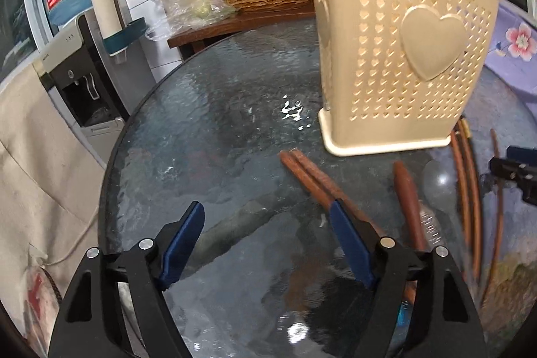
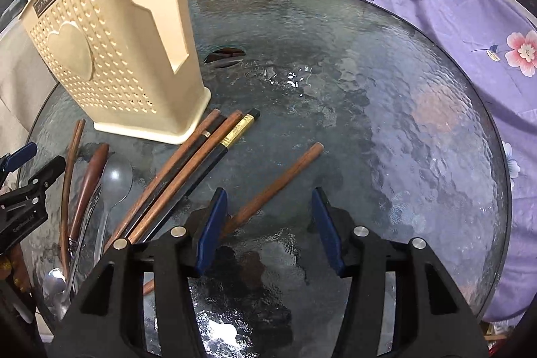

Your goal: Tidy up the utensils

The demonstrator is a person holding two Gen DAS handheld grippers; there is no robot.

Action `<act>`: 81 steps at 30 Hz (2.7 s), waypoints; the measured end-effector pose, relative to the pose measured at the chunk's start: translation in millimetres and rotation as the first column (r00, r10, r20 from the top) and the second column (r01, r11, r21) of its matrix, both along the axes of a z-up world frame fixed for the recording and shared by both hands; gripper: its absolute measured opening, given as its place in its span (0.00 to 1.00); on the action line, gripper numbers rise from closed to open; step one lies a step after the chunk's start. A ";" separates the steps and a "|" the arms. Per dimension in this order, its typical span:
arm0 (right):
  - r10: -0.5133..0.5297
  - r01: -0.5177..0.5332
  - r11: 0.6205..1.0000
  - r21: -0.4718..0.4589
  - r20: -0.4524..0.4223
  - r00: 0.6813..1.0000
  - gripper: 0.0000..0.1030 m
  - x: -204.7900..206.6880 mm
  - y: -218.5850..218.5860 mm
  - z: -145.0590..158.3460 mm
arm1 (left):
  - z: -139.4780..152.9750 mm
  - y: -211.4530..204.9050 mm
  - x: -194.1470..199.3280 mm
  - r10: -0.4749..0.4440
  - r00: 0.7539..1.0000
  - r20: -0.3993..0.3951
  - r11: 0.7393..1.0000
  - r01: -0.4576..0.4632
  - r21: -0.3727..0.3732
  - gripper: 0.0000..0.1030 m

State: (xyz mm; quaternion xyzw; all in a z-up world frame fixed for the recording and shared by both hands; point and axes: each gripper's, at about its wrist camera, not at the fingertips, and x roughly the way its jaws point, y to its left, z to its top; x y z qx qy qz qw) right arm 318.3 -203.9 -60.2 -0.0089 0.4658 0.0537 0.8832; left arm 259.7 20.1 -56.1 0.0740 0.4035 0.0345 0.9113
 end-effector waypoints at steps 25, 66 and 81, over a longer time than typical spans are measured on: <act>0.058 -0.058 0.998 -0.017 -0.005 0.998 0.51 1.7 17.5 1.2 | 5.4 9.9 27.2 -0.023 0.996 -0.081 0.998 0.017 -0.068 0.70; 0.034 -0.025 0.988 0.150 -0.056 0.998 0.09 36.4 -2.2 0.5 | 22.1 -49.6 1.8 -0.258 0.964 -0.068 0.960 0.247 -0.134 0.57; 0.049 -0.046 0.991 0.123 -0.028 0.998 0.09 12.2 1.3 -1.6 | 5.5 -111.5 11.7 -0.343 0.934 -0.103 0.938 0.335 -0.084 0.56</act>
